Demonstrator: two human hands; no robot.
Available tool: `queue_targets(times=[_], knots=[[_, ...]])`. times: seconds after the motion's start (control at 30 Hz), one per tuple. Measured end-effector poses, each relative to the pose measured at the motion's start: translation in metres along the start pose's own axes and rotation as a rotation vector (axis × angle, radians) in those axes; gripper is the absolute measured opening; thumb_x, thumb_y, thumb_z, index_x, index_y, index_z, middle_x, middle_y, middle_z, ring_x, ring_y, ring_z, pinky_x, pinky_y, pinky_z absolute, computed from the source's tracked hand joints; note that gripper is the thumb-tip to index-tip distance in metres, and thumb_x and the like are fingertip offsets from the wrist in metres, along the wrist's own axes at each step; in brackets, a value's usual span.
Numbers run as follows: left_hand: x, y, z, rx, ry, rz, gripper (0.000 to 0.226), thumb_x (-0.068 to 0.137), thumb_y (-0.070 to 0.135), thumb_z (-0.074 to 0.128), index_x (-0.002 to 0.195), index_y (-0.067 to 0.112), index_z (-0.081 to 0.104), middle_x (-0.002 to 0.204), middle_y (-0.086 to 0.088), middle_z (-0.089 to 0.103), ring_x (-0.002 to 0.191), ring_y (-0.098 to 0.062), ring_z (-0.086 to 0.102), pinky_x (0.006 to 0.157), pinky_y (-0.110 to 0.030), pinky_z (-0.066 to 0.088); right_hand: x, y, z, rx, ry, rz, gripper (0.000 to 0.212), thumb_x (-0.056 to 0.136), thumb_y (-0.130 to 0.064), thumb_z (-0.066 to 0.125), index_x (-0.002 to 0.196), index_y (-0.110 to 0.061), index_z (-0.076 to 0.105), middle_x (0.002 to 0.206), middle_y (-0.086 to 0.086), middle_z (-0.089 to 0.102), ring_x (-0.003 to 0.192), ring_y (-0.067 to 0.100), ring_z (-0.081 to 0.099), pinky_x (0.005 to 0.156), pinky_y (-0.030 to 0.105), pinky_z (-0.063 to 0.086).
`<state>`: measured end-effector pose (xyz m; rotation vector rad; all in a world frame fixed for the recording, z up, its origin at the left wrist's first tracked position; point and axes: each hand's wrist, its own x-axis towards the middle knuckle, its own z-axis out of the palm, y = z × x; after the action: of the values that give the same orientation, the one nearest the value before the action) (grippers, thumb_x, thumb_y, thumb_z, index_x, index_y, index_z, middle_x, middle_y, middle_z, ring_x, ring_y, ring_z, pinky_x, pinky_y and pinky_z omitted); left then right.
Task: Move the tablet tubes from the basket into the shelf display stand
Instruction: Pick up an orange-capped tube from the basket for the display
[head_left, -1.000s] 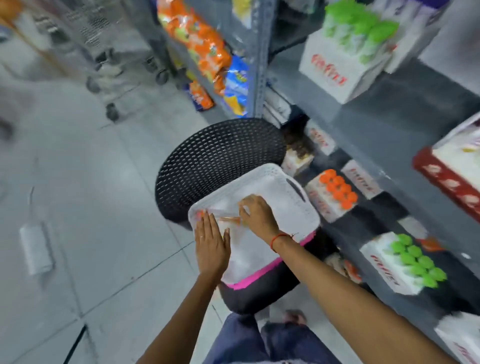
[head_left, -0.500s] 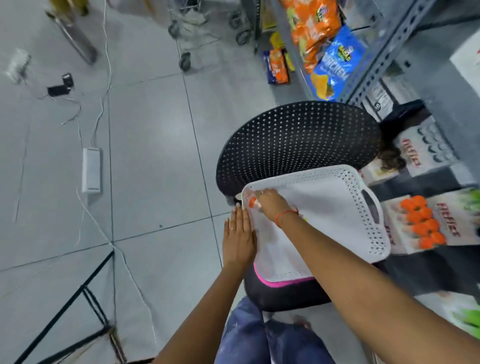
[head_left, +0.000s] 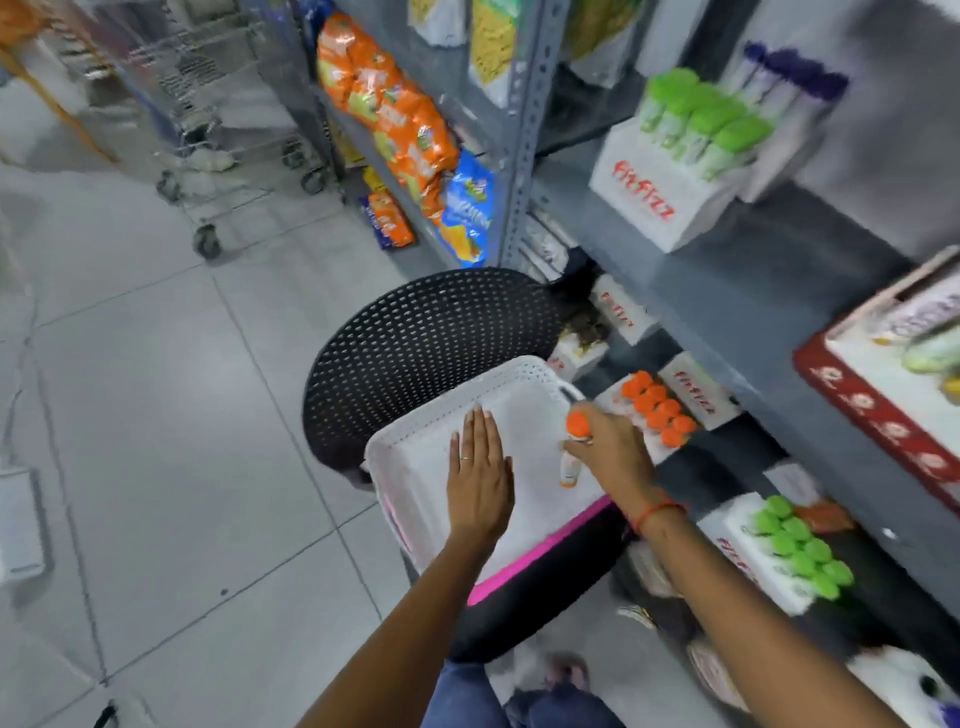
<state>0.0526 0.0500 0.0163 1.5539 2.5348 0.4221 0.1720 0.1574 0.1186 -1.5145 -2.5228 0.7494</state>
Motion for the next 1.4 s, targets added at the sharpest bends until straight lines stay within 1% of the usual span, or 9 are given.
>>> queue_targets(times=[0.17, 0.5, 0.6, 0.7, 0.8, 0.9, 1.07, 1.23, 1.4], knots=[[0.037, 0.104, -0.014, -0.103, -0.007, 0.289, 0.061, 0.088, 0.029, 0.032, 0.139, -0.004, 0.030, 0.146, -0.021, 0.036, 0.135, -0.031, 0.034, 0.111, -0.043, 0.020, -0.052, 0.044, -0.098, -0.048, 0.252, 0.209, 0.041, 0.073, -0.028, 0.076, 0.104, -0.006, 0.063, 0.103, 0.022, 0.071, 0.100, 0.039, 0.064, 0.080, 0.040, 0.050], [0.058, 0.283, -0.040, -0.266, -0.045, 0.614, 0.072, 0.093, 0.046, 0.025, 0.139, -0.011, 0.027, 0.145, -0.029, 0.031, 0.136, -0.037, 0.029, 0.114, -0.042, 0.013, -0.139, 0.102, -0.270, -0.094, 0.708, 0.461, 0.034, 0.071, -0.037, 0.077, 0.086, -0.009, 0.066, 0.091, 0.022, 0.073, 0.090, 0.038, 0.066, 0.071, 0.040, 0.050], [0.055, 0.290, -0.024, -0.200, -0.119, 0.589, 0.079, 0.091, 0.051, 0.019, 0.139, -0.011, 0.024, 0.146, -0.030, 0.029, 0.136, -0.040, 0.028, 0.113, -0.048, 0.020, -0.137, 0.120, -0.308, -0.031, 0.708, 0.502, 0.026, 0.075, -0.028, 0.075, 0.089, -0.009, 0.066, 0.093, 0.022, 0.072, 0.090, 0.037, 0.067, 0.070, 0.034, 0.045], [0.055, 0.286, -0.017, -0.107, -0.154, 0.604, 0.093, 0.086, 0.064, -0.008, 0.143, -0.006, 0.013, 0.151, -0.026, 0.019, 0.141, -0.036, 0.015, 0.115, -0.044, 0.008, -0.131, 0.131, -0.332, 0.046, 0.600, 0.542, 0.018, 0.077, -0.022, 0.073, 0.088, -0.013, 0.062, 0.092, 0.018, 0.073, 0.076, 0.031, 0.071, 0.070, 0.031, 0.052], [0.055, 0.284, -0.016, -0.054, -0.149, 0.618, 0.103, 0.072, 0.066, -0.028, 0.146, -0.001, 0.000, 0.155, -0.020, 0.005, 0.143, -0.031, 0.002, 0.113, -0.039, -0.006, -0.126, 0.134, -0.345, 0.072, 0.407, 0.602, 0.016, 0.081, -0.004, 0.064, 0.096, -0.009, 0.060, 0.088, 0.013, 0.068, 0.048, 0.011, 0.064, 0.037, 0.011, 0.046], [0.055, 0.283, -0.016, -0.042, -0.147, 0.607, 0.099, 0.075, 0.065, -0.025, 0.146, 0.000, -0.003, 0.156, -0.019, 0.003, 0.143, -0.030, -0.001, 0.114, -0.039, -0.006, -0.118, 0.137, -0.351, -0.005, 0.296, 0.619, 0.029, 0.082, 0.004, 0.056, 0.110, -0.003, 0.062, 0.095, 0.010, 0.065, 0.064, 0.017, 0.059, 0.023, 0.003, 0.031], [0.055, 0.285, -0.020, -0.041, -0.166, 0.606, 0.086, 0.086, 0.063, -0.006, 0.145, 0.002, -0.006, 0.156, -0.018, 0.000, 0.143, -0.029, -0.004, 0.115, -0.039, -0.005, -0.110, 0.146, -0.355, 0.005, 0.278, 0.602, 0.023, 0.085, -0.004, 0.058, 0.107, -0.005, 0.066, 0.082, 0.002, 0.062, 0.057, 0.010, 0.054, 0.038, 0.009, 0.045], [0.055, 0.283, -0.019, -0.049, -0.148, 0.610, 0.102, 0.070, 0.067, -0.030, 0.145, 0.003, -0.008, 0.156, -0.017, -0.001, 0.143, -0.029, -0.005, 0.115, -0.039, -0.006, -0.104, 0.156, -0.352, -0.136, 0.374, 0.585, 0.022, 0.087, -0.008, 0.055, 0.105, -0.004, 0.068, 0.115, 0.015, 0.067, 0.104, 0.032, 0.062, 0.090, 0.034, 0.050], [0.054, 0.283, -0.021, -0.030, -0.149, 0.605, 0.100, 0.070, 0.067, -0.029, 0.145, 0.004, -0.010, 0.156, -0.016, -0.003, 0.143, -0.029, -0.005, 0.114, -0.038, -0.007, -0.104, 0.153, -0.354, -0.175, 0.396, 0.617, 0.027, 0.084, -0.013, 0.064, 0.109, -0.004, 0.065, 0.114, 0.019, 0.065, 0.104, 0.033, 0.060, 0.079, 0.028, 0.044]])
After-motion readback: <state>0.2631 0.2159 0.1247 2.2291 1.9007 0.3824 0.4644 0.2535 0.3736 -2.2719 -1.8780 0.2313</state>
